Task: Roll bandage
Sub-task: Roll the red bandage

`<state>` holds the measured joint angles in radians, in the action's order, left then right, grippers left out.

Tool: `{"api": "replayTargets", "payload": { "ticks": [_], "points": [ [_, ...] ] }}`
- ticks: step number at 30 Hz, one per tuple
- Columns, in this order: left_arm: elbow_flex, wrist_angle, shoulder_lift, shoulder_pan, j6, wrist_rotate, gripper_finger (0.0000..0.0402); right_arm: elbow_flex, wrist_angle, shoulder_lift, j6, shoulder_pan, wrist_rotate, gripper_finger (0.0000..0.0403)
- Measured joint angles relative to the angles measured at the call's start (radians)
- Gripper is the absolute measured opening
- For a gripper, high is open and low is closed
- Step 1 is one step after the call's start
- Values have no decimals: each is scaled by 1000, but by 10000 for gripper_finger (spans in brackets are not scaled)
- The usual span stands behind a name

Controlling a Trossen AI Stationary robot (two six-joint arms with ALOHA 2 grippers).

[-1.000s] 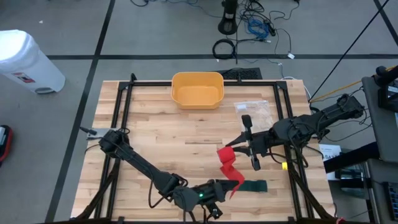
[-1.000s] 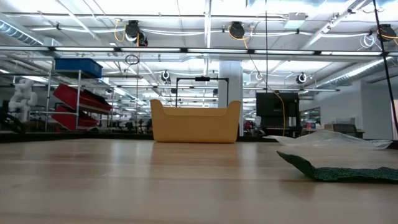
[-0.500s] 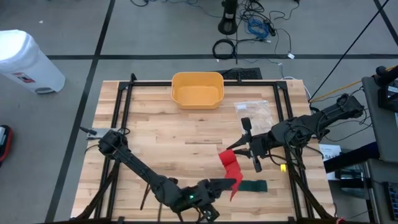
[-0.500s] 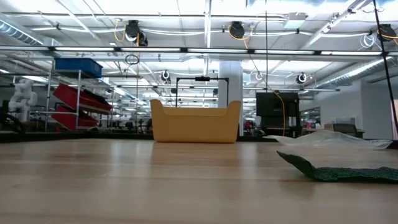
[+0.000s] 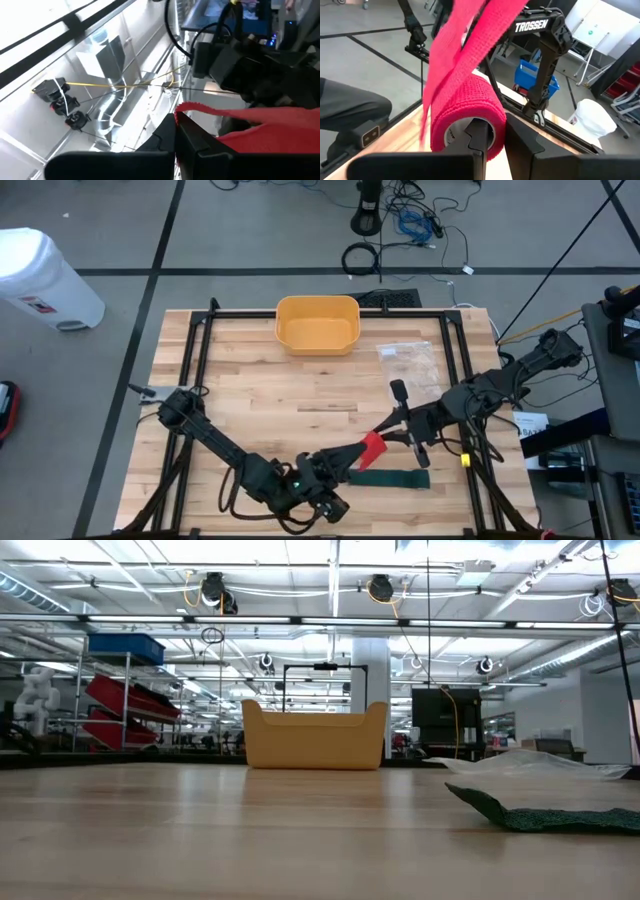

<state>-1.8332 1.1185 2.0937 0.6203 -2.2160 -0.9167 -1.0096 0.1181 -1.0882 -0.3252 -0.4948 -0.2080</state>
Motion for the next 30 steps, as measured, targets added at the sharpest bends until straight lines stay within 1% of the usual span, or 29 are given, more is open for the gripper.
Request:
{"api": "replayTargets", "payload": {
  "ticks": [5,11,16,23,30],
  "points": [
    [0,23,0,0,4,22,2,0,31,0,3,-1,0,41],
    [0,26,0,0,11,20,2,0,40,-11,3,-3,-3,41],
    [0,28,0,-4,12,-32,2,0,41,-38,-3,-6,-2,41],
    [0,28,0,-17,12,-65,2,0,41,-58,-3,-11,-1,41],
    [0,72,0,-15,8,-77,2,0,34,-50,-1,-56,-1,41]
  ]
}}
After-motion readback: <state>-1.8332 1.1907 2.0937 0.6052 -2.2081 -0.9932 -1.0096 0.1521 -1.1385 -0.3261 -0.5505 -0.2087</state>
